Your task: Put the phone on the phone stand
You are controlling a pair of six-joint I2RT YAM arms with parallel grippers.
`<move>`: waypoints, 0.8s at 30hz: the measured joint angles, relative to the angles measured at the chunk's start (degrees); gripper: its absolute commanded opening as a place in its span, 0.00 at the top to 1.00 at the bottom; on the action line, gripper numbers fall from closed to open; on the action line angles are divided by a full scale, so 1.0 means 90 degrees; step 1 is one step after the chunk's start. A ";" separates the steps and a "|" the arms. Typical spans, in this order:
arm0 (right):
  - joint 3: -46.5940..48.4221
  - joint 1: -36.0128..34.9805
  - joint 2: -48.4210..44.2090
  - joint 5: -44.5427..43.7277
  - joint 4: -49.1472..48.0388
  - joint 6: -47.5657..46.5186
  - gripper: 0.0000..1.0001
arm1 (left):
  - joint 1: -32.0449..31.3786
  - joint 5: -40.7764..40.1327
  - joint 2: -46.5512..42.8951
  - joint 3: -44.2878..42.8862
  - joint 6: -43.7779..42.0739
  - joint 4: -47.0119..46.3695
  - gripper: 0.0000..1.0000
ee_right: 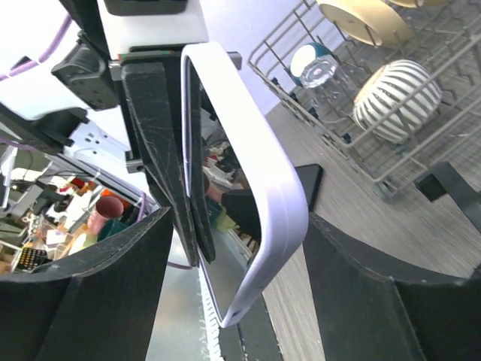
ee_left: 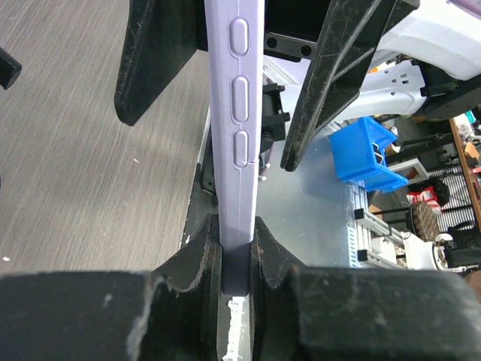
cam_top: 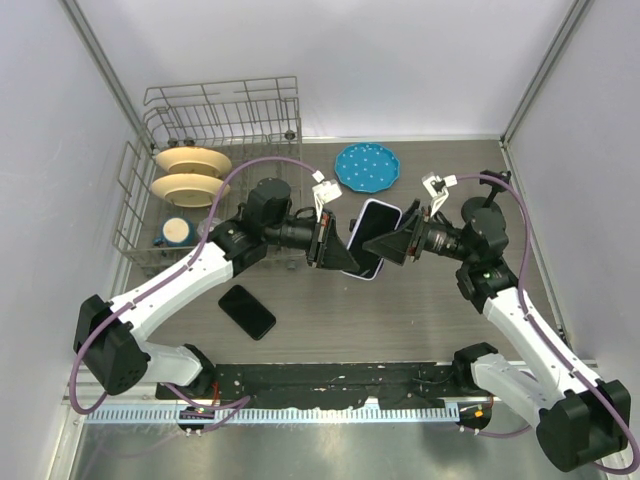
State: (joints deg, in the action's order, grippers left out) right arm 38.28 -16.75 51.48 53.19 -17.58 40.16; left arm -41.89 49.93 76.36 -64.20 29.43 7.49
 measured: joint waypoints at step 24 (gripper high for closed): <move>-0.0573 0.0012 -0.0255 0.0007 -0.2069 0.0889 0.99 | -0.0078 -0.0350 -0.0066 -0.0015 -0.0221 -0.0075 0.37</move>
State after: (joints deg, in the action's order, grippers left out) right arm 33.12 -16.64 49.19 53.25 -36.21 48.16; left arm -42.59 46.78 75.77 -64.34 27.44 6.81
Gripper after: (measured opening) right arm 0.211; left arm 0.511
